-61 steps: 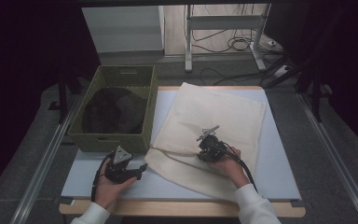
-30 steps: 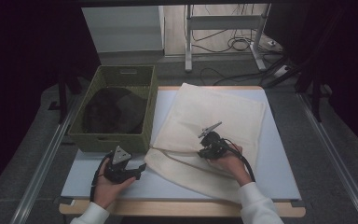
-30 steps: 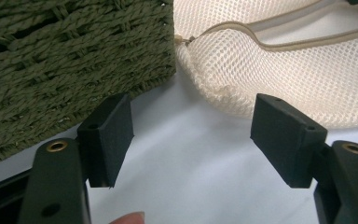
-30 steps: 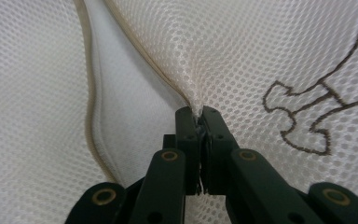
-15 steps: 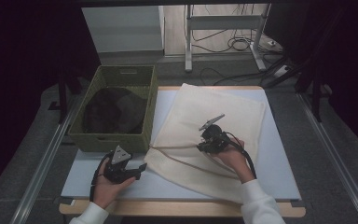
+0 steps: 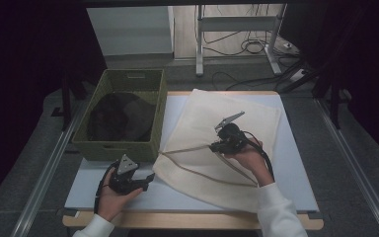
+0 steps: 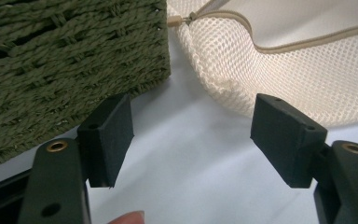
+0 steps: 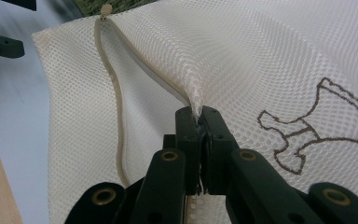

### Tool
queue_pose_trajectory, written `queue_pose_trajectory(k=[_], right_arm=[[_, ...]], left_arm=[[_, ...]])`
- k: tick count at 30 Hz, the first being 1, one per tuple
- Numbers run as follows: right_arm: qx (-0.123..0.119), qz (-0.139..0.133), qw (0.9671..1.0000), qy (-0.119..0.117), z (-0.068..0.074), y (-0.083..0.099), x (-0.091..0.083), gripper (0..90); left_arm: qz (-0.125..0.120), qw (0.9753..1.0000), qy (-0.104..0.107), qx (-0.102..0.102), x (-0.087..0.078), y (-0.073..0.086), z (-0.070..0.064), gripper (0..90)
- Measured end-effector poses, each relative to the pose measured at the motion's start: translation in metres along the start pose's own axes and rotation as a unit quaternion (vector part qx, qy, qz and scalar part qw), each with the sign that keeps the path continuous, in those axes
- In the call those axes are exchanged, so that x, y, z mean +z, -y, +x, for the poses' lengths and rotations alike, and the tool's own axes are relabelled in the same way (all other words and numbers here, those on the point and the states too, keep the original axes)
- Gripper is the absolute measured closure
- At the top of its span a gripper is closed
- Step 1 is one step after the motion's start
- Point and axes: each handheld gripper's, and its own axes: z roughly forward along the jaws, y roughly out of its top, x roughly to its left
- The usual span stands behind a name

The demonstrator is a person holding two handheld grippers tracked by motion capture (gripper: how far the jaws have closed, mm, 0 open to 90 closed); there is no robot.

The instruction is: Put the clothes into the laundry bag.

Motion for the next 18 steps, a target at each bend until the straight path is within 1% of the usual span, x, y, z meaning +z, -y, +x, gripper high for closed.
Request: queue_pose_trajectory(k=[1, 3, 5, 6, 7, 9, 11, 18], right_arm=[[-0.001, -0.008, 1.0, 0.001, -0.002, -0.003, -0.005, 86.7], [-0.001, -0.015, 0.9999, 0.004, -0.002, -0.006, -0.011, 86.8], [0.001, -0.026, 0.9996, 0.003, -0.004, -0.007, -0.018, 86.9], [0.001, -0.026, 0.9996, 0.003, -0.004, -0.007, -0.018, 86.9], [0.004, -0.037, 0.9993, 0.003, -0.004, -0.007, -0.023, 86.9], [0.005, -0.039, 0.9992, 0.004, -0.004, -0.008, -0.024, 86.9], [0.002, -0.05, 0.9987, 0.005, -0.004, -0.01, -0.03, 86.9], [0.006, -0.059, 0.9982, 0.008, -0.005, -0.013, -0.032, 86.8]], left_arm=[[-0.001, 1.0, -0.003, -0.003, 0.0, -0.001, -0.001, 29.4], [-0.002, 1.0, -0.007, -0.006, 0.001, -0.002, -0.001, 29.3], [-0.002, 1.0, -0.008, -0.005, 0.001, -0.002, -0.002, 29.2], [-0.002, 0.9999, -0.01, -0.003, 0.001, -0.002, -0.003, 29.2], [0.0, 0.9999, -0.012, 0.0, 0.0, -0.002, -0.004, 29.1], [0.001, 0.9999, -0.013, 0.001, 0.0, -0.002, -0.005, 28.9], [-0.001, 0.9999, -0.015, -0.001, 0.0, -0.001, -0.004, 28.8], [0.001, 0.9999, -0.01, -0.005, -0.002, -0.001, -0.003, 28.3]])
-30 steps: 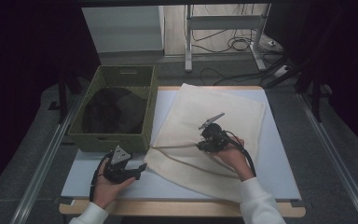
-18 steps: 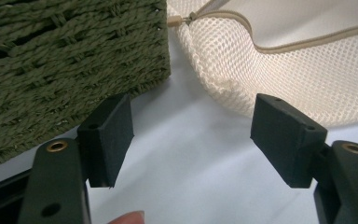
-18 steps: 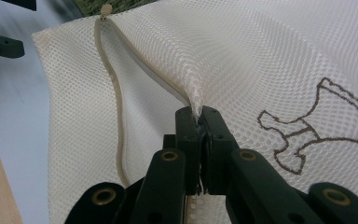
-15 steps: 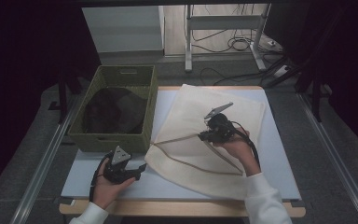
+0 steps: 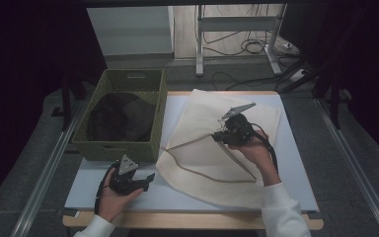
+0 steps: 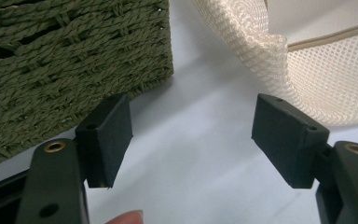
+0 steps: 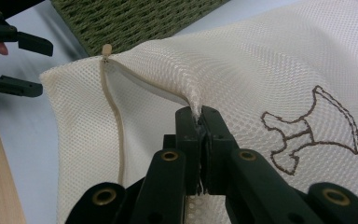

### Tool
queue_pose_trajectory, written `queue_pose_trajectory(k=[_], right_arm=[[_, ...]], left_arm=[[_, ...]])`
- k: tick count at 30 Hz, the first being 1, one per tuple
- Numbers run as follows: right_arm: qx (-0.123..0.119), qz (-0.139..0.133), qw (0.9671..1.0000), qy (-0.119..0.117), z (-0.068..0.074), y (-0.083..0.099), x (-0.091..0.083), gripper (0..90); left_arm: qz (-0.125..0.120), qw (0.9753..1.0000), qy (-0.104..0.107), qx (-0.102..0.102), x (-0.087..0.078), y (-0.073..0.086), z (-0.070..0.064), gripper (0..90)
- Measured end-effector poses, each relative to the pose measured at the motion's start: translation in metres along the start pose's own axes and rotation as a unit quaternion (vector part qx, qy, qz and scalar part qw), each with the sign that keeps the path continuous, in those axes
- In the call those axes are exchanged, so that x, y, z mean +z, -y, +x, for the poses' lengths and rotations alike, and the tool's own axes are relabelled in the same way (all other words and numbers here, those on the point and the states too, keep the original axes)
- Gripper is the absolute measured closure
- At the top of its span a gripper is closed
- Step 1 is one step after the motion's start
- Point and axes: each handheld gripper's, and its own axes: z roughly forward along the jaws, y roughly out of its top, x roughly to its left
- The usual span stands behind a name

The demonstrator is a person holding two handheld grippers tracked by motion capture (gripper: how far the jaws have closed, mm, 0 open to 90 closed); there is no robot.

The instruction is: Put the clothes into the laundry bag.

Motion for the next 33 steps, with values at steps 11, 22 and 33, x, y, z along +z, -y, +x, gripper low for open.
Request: queue_pose_trajectory(k=[11, 22, 33], right_arm=[[0.015, 0.0, 0.9999, -0.006, -0.004, 0.007, 0.004, 86.8], [0.013, 0.0, 0.9999, -0.007, -0.004, 0.007, 0.005, 86.8], [0.0, -0.002, 1.0, 0.007, 0.0, 0.007, 0.005, 86.8]], left_arm=[[-0.003, 1.0, 0.008, 0.001, -0.004, -0.005, -0.005, 27.3], [-0.028, 0.9996, 0.005, -0.007, -0.024, -0.022, -0.008, 27.7], [-0.005, 0.9997, 0.0, -0.025, -0.033, -0.037, -0.009, 28.2]])
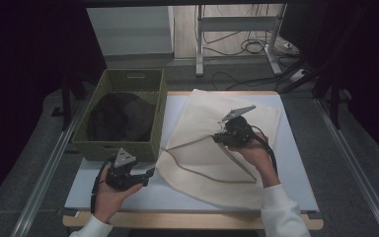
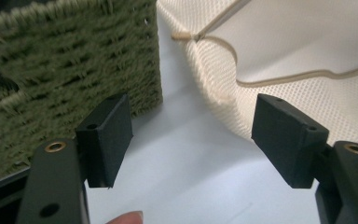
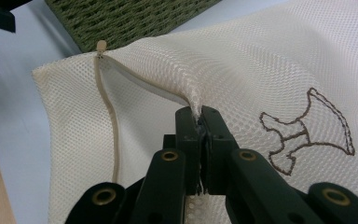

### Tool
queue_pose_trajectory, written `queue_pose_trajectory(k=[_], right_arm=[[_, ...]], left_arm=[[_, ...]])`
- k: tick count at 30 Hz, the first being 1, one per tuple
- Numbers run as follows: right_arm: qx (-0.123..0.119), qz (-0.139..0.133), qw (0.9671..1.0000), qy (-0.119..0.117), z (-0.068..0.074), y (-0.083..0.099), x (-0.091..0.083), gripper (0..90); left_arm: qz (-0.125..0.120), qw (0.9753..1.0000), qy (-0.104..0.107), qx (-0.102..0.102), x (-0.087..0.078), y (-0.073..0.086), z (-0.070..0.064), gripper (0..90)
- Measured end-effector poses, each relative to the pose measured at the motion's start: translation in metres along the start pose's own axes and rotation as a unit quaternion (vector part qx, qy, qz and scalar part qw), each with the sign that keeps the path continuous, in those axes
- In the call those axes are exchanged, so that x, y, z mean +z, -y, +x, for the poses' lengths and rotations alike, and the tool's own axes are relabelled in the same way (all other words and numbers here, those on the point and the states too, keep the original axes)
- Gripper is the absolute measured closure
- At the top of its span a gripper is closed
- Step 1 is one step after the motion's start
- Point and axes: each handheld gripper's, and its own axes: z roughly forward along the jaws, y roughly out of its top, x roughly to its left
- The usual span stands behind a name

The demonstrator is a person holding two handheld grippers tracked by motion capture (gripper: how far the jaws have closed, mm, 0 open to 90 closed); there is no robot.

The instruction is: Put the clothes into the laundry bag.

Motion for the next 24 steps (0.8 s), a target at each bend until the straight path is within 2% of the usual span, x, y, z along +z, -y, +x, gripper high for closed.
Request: queue_pose_trajectory(k=[2, 3, 4, 6, 8, 9, 13, 16, 20, 24], right_arm=[[0.0, 0.001, 1.0, -0.002, 0.0, 0.0, 0.0, 86.8], [0.002, 0.0, 1.0, -0.002, -0.001, 0.001, 0.0, 86.7], [0.002, 0.0, 1.0, -0.002, -0.001, 0.001, 0.0, 86.7], [-0.004, -0.004, 1.0, 0.004, 0.0, 0.001, -0.002, 86.7], [-0.006, -0.005, 0.9999, 0.007, 0.001, 0.001, -0.004, 86.6], [-0.006, -0.005, 0.9999, 0.008, 0.001, 0.001, -0.004, 86.6], [-0.006, -0.004, 0.9999, 0.009, 0.001, 0.001, -0.004, 86.6], [-0.004, -0.004, 1.0, 0.008, 0.001, 0.002, -0.004, 86.6], [-0.005, -0.004, 1.0, 0.005, 0.001, 0.003, -0.003, 86.5], [-0.004, -0.001, 1.0, 0.0, 0.0, 0.003, 0.0, 86.5]], left_arm=[[-0.005, 1.0, 0.004, -0.001, -0.005, -0.006, 0.001, 27.8], [-0.01, 0.9999, -0.003, 0.003, -0.011, -0.016, 0.003, 27.0], [-0.01, 0.9999, -0.003, 0.003, -0.011, -0.016, 0.003, 27.0], [-0.016, 0.9997, -0.018, -0.001, -0.019, -0.03, 0.006, 26.9], [-0.019, 0.9996, -0.021, 0.0, -0.021, -0.035, 0.007, 26.2], [-0.021, 0.9993, -0.029, 0.006, -0.026, -0.045, 0.007, 26.0], [-0.023, 0.999, -0.036, 0.013, -0.029, -0.059, 0.01, 25.2], [-0.022, 0.9992, -0.033, 0.003, -0.027, -0.069, 0.018, 24.4], [-0.021, 0.9991, -0.036, -0.006, -0.024, -0.073, 0.025, 23.9], [-0.019, 0.9989, -0.037, -0.023, -0.019, -0.079, 0.037, 22.8]])
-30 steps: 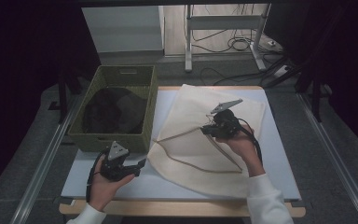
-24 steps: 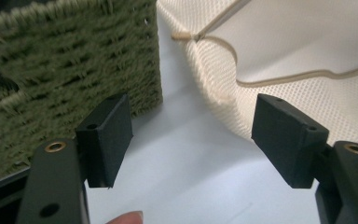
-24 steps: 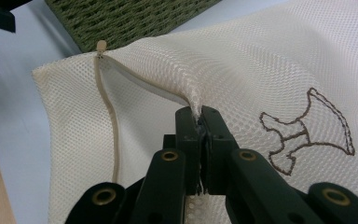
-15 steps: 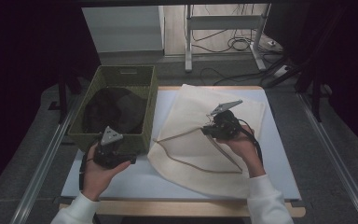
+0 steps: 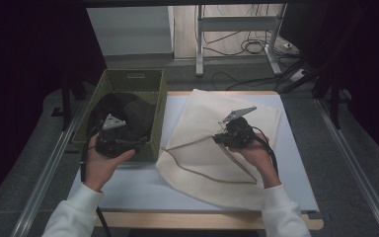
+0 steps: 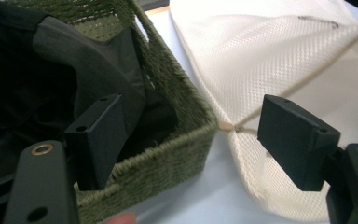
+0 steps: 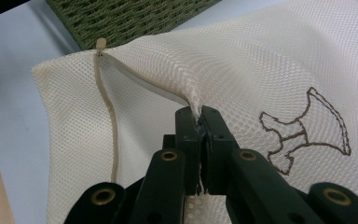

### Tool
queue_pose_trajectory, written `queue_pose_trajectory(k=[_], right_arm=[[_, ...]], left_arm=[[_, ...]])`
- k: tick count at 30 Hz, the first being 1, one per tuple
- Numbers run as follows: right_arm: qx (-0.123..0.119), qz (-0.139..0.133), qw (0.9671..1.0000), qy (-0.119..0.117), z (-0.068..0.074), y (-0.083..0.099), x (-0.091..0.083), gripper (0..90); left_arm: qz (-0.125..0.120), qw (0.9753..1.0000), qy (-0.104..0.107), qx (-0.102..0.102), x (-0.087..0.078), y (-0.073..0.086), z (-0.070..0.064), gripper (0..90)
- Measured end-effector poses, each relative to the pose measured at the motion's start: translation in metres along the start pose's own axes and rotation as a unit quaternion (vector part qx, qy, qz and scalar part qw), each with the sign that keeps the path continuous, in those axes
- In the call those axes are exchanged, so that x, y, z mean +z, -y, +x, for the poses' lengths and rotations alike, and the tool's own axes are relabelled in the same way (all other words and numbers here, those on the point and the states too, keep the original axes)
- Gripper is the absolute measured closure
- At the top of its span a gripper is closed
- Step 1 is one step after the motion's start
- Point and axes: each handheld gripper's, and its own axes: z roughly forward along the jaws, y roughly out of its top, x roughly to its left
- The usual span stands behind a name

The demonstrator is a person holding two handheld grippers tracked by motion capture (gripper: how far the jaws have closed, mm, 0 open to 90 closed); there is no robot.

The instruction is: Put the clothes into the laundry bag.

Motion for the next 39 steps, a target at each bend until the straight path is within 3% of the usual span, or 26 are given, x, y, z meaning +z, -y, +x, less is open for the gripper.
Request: queue_pose_trajectory(k=[11, 17, 28, 31, 39], right_arm=[[0.005, -0.004, 1.0, 0.003, 0.001, 0.0, 0.0, 86.5], [0.006, -0.001, 1.0, 0.0, 0.0, 0.0, 0.001, 86.4], [0.013, -0.005, 0.9999, -0.004, -0.001, 0.001, 0.001, 86.4], [0.011, -0.004, 0.9999, -0.003, -0.001, 0.0, 0.001, 86.5], [0.009, -0.003, 1.0, -0.002, -0.001, 0.001, 0.001, 86.4]], left_arm=[[0.006, 0.9986, -0.018, -0.05, 0.016, -0.019, 0.035, 16.7], [0.014, 0.9959, -0.017, -0.088, 0.033, -0.029, 0.058, 15.2], [0.025, 0.9926, -0.026, -0.116, 0.049, -0.036, 0.076, 11.7], [0.033, 0.9903, -0.028, -0.132, 0.056, -0.04, 0.082, 11.6], [0.044, 0.9879, -0.037, -0.144, 0.07, -0.045, 0.09, 11.6]])
